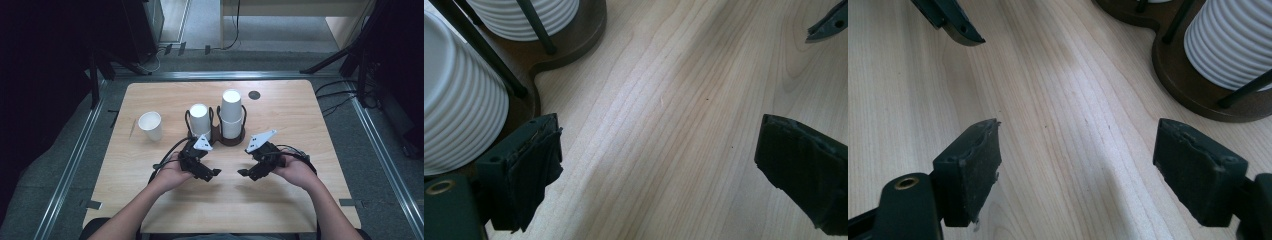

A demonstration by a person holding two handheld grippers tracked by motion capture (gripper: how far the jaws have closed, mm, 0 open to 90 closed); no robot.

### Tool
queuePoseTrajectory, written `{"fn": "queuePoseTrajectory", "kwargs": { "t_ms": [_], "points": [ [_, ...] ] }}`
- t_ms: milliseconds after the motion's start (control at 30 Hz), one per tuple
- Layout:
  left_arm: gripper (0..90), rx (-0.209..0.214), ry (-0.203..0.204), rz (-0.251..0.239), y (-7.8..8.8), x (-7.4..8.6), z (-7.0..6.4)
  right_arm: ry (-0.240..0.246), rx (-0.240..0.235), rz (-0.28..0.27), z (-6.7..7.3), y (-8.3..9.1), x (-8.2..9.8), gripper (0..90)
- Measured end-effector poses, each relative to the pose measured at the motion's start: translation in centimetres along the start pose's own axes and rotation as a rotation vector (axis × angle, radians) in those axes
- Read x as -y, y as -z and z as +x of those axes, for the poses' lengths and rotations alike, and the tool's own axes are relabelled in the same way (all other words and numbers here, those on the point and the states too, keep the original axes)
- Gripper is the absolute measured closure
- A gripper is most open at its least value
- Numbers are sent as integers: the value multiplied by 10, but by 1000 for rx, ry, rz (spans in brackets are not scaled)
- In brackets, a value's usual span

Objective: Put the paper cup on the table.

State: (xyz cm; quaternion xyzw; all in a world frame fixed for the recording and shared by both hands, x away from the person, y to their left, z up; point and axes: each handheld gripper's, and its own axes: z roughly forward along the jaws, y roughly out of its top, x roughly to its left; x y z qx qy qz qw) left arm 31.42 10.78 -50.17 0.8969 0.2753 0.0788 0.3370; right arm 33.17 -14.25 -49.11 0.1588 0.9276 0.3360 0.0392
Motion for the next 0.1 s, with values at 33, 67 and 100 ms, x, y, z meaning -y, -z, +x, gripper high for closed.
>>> {"fn": "queuePoseTrajectory", "kwargs": {
  "t_ms": [33, 67, 100],
  "points": [
    [52, 1, -3, 7, -1, 0, 0, 3, 2, 4, 0, 0, 0, 192],
    [52, 0, -2, 19, -2, 1, 1, 6, 0, 7, 0, 0, 1, 192],
    [52, -3, -1, 29, -4, 1, 1, 6, 3, 12, 0, 0, 1, 192]
  ]
}}
